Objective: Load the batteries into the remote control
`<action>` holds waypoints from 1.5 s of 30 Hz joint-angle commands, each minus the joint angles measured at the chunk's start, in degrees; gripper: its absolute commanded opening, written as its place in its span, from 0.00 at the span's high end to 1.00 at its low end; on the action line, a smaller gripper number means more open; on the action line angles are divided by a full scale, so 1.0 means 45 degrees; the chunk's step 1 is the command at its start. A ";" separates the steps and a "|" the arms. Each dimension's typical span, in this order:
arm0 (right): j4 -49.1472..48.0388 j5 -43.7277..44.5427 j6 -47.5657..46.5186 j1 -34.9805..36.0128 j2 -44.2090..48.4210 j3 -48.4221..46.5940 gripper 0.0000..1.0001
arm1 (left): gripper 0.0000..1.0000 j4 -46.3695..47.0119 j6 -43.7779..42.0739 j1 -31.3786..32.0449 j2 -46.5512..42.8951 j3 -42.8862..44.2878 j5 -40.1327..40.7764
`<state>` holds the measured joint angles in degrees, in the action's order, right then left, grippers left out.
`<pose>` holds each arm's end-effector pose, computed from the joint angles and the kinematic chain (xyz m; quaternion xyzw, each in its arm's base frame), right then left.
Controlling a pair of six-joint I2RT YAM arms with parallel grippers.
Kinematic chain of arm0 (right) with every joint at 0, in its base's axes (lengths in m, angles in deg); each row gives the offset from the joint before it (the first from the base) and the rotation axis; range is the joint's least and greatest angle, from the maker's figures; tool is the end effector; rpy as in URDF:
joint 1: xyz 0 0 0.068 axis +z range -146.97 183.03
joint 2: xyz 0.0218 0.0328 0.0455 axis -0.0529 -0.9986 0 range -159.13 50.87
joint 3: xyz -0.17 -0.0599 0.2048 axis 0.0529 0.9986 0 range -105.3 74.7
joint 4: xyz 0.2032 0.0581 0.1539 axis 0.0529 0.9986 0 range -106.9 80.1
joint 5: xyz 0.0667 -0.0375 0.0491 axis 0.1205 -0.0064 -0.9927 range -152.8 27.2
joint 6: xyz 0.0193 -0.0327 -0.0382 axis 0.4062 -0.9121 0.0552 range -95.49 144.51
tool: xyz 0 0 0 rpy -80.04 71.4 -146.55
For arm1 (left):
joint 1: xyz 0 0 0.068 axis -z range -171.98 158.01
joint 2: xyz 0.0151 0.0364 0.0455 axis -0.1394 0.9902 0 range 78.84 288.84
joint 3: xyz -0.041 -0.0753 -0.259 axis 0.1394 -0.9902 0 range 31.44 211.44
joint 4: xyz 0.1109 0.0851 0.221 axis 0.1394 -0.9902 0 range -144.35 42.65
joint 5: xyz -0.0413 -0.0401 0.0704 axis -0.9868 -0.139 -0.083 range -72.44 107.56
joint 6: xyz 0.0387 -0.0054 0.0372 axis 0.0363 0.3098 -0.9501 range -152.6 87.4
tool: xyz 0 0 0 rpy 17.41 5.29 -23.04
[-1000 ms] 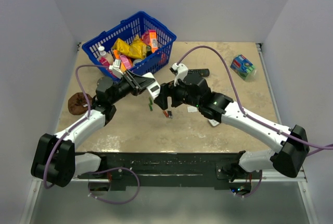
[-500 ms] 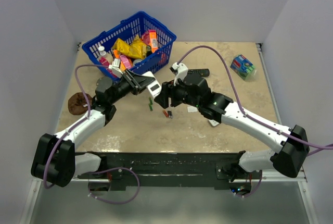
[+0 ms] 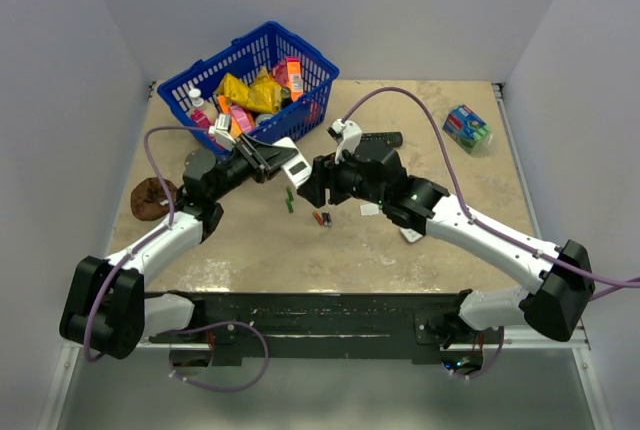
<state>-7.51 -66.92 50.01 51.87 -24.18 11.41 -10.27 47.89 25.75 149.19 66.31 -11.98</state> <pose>0.1996 0.2321 0.3379 -0.1867 0.8032 0.3650 0.4322 0.2524 -0.0992 0.2717 -0.1949 0.6707 -0.6404 0.3194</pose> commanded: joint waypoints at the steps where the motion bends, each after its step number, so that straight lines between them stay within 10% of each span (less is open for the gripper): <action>1: 0.0160 0.0135 -0.0197 -0.0423 0.0290 0.0255 0.39 | 1.00 0.1310 0.0629 -0.0172 -0.0535 -0.0034 -0.0408; 16: -0.0153 -0.2306 0.0252 -0.1340 -0.0237 0.0548 0.41 | 1.00 0.2188 0.0980 -0.0289 -0.0652 0.0336 -0.0974; 45: -0.1969 -0.4964 0.2556 -0.3314 -0.0648 0.2013 0.79 | 1.00 0.7326 0.2231 -0.0289 -0.0281 0.0336 -0.1639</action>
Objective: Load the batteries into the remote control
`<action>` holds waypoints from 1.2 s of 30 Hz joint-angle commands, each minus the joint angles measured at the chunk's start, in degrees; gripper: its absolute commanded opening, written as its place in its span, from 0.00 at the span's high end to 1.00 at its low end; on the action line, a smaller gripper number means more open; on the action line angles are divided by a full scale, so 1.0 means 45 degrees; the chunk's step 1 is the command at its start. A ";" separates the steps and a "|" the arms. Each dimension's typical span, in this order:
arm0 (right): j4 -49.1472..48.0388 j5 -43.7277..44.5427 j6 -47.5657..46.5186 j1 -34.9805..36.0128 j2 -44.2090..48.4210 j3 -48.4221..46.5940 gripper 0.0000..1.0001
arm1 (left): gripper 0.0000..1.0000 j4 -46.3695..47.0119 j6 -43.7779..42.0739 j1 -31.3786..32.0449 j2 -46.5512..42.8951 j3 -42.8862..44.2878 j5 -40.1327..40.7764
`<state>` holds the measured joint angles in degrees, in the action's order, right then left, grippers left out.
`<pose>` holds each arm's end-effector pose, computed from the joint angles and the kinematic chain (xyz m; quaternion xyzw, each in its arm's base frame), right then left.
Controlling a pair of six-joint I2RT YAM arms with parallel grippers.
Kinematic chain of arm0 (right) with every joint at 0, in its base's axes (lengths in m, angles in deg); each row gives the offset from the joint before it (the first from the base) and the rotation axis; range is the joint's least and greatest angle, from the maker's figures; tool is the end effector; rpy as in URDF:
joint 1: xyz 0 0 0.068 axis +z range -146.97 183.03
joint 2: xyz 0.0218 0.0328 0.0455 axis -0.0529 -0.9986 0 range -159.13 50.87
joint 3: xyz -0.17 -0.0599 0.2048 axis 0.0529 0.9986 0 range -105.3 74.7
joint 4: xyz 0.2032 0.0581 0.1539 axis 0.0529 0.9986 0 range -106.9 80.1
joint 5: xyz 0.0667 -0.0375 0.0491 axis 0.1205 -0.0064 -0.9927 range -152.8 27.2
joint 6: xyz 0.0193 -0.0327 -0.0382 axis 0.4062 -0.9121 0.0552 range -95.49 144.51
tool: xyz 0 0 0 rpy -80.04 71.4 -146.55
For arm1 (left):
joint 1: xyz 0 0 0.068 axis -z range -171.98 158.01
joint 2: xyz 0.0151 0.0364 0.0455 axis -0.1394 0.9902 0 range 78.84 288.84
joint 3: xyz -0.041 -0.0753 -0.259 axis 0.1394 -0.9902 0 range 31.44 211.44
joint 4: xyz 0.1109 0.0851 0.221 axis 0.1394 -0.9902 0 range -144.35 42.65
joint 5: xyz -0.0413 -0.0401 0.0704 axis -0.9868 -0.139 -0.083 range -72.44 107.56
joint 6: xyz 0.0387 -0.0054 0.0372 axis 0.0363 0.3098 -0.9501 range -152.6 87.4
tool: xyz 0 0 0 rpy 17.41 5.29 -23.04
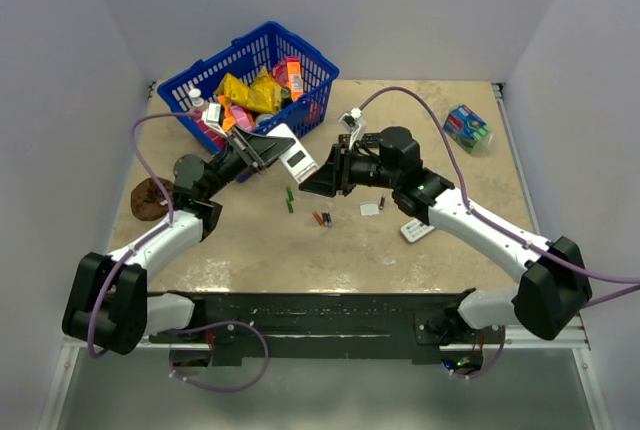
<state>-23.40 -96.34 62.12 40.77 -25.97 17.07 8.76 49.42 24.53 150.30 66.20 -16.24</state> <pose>0.2349 0.2065 0.3239 -0.1811 0.7476 0.5438 0.3355 0.2495 -0.0947 0.2999 -0.0995 0.5933 -0.7014 0.3823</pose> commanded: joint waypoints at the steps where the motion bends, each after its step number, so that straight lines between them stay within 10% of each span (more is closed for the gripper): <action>1: 0.1562 0.1613 -0.0076 -0.0905 -0.0249 0.0774 0.79 | 1.00 0.3096 0.1872 -0.0017 -0.0529 0.0380 -0.0730; 36: 0.0664 0.3626 0.1272 -0.1042 0.0064 0.0638 0.98 | 1.00 -0.3311 -0.1742 0.0295 -0.2169 0.1005 0.0812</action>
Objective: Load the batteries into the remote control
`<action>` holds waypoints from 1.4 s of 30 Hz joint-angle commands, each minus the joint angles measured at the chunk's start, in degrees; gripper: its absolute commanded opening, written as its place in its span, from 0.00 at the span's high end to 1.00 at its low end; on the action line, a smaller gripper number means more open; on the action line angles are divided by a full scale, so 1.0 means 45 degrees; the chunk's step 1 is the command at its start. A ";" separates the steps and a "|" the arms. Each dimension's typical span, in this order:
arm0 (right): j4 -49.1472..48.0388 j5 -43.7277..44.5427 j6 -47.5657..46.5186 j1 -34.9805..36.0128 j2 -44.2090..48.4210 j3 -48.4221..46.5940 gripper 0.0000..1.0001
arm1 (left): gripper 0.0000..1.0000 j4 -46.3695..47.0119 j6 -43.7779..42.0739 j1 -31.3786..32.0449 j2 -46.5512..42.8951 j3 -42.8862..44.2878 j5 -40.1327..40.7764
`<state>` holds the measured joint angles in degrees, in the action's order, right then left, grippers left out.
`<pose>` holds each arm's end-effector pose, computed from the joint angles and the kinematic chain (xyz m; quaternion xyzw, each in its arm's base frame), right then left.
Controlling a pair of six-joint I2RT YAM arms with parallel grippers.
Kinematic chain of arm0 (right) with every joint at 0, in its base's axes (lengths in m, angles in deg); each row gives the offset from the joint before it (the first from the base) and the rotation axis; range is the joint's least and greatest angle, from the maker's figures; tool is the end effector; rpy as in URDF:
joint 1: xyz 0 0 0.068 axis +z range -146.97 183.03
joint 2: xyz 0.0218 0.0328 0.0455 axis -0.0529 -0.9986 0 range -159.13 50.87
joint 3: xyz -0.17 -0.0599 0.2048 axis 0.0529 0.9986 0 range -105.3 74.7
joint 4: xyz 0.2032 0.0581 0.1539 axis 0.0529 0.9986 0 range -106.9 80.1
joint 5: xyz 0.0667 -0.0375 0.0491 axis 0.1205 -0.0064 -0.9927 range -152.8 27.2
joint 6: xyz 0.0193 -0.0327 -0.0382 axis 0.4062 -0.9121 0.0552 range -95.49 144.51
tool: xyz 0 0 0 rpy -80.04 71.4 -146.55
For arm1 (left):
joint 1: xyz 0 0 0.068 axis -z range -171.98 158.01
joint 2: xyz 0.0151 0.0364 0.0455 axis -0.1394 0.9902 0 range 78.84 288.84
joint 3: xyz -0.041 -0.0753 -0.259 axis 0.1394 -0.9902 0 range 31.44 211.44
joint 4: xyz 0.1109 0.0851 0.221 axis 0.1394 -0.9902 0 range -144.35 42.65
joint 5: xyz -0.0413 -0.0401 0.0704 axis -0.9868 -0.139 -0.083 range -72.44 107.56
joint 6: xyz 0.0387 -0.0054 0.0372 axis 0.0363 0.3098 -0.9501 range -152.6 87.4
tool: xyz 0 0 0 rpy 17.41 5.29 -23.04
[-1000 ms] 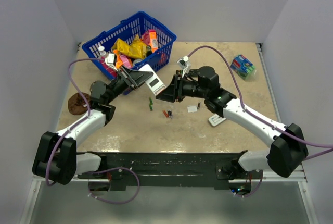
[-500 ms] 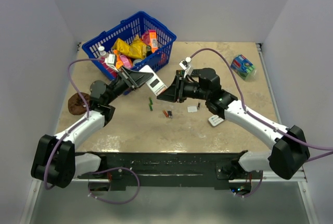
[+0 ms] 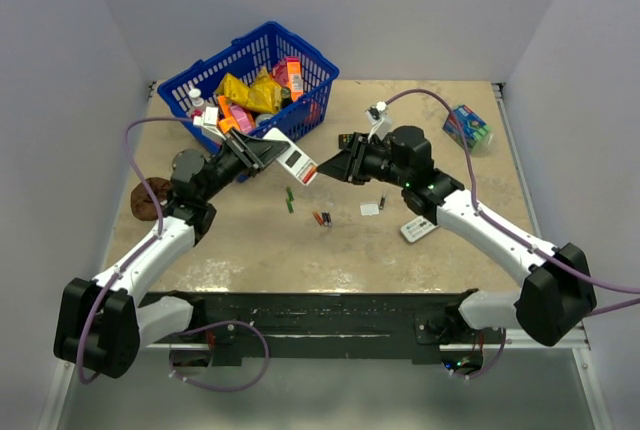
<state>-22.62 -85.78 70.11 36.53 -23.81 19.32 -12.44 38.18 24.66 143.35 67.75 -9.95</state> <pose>0.2468 0.1799 0.3188 -0.0414 0.7787 0.5067 0.3677 0.2402 -0.0890 0.3012 -0.1354 0.6556 -0.6158 0.4155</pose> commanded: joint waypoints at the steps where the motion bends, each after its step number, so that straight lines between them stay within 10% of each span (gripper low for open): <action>1: 0.0489 0.1202 -0.0505 -0.0100 -0.0437 0.0118 0.97 | 1.00 0.1401 0.0755 0.0286 -0.0605 0.0660 -0.0548; 17: 0.2988 0.2373 -0.3941 -0.0100 0.0540 -0.1502 0.31 | 1.00 0.1907 -0.3225 0.0266 -0.0332 0.0758 -0.0995; 29: 0.6072 0.4033 -0.7378 -0.0080 -0.1193 -0.2751 0.24 | 1.00 -0.3868 -0.8129 0.0169 -0.1464 0.0603 0.2570; 42: 0.7968 0.4970 -0.8591 0.2633 -0.5805 -0.4743 0.39 | 1.00 -0.4146 -0.6413 0.0090 -0.3261 -0.2971 0.4199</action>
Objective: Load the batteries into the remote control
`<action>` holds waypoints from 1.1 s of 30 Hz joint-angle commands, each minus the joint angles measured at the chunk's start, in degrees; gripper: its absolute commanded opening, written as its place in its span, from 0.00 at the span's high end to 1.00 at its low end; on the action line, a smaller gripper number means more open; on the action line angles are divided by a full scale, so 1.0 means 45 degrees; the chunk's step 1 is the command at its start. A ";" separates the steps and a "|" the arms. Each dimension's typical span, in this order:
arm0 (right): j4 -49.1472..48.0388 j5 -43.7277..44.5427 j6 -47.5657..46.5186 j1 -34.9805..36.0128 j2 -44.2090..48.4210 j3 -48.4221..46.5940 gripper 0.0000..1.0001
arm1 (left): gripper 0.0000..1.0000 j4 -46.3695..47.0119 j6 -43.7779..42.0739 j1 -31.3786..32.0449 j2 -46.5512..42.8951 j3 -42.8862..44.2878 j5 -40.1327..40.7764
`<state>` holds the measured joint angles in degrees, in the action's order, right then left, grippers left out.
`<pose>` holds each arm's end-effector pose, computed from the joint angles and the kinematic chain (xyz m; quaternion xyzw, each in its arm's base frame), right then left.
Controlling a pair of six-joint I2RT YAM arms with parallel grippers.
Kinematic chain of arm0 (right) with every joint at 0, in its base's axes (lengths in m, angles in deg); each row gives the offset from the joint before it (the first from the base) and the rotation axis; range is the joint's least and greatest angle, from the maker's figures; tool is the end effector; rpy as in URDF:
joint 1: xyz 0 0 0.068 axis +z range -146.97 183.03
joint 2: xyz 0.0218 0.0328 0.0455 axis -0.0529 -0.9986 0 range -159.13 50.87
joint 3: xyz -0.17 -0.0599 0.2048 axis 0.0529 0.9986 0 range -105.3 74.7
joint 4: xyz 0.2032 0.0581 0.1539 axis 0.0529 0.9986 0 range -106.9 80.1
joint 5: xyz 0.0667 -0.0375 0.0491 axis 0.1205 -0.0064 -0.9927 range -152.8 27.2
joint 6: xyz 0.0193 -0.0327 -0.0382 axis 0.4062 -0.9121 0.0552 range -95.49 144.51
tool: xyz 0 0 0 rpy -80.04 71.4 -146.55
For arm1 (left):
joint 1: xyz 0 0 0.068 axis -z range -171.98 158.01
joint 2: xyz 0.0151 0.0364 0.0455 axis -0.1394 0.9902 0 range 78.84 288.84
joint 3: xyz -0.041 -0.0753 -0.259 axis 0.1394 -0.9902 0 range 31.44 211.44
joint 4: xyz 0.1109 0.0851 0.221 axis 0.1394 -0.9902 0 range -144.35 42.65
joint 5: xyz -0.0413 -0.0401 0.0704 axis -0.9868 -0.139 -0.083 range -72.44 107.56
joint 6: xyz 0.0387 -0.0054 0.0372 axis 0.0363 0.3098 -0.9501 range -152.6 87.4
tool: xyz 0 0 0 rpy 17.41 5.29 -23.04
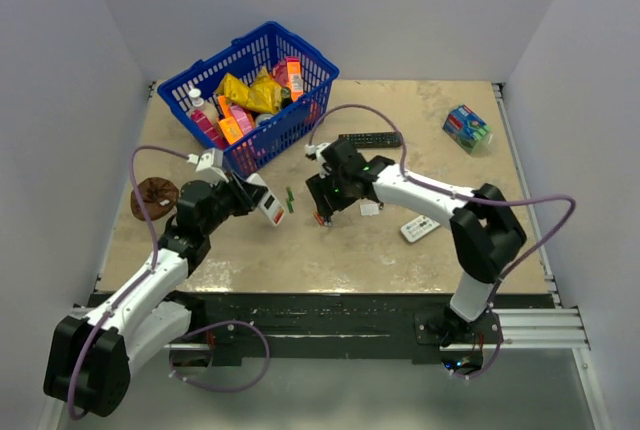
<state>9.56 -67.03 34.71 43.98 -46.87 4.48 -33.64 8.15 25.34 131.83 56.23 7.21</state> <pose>0.2740 0.2411 0.2266 -0.2630 0.9133 0.1651 0.2635 0.1995 -0.0690 0.2341 -0.1057 0.7822 -0.3584 0.4985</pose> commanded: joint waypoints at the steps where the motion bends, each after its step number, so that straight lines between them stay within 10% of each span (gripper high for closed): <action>1: 0.1013 0.0842 -0.0704 0.1056 -0.1206 -0.1621 0.45 | 1.00 0.0527 0.0222 -0.0060 -0.0818 -0.0509 0.0366; 8: 0.1406 0.1253 -0.0605 0.1291 -0.2284 -0.2657 0.62 | 1.00 0.0820 -0.0208 -0.0060 -0.2067 -0.0998 -0.0200; 33: 0.1542 0.1701 -0.0899 0.1818 -0.3965 -0.3127 0.76 | 1.00 0.0878 -0.0384 -0.0060 -0.2108 -0.1038 -0.1255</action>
<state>16.44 -60.75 31.43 51.78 -64.35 -7.39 -33.27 8.06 25.34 122.22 51.32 2.64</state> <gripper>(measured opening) 0.246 0.263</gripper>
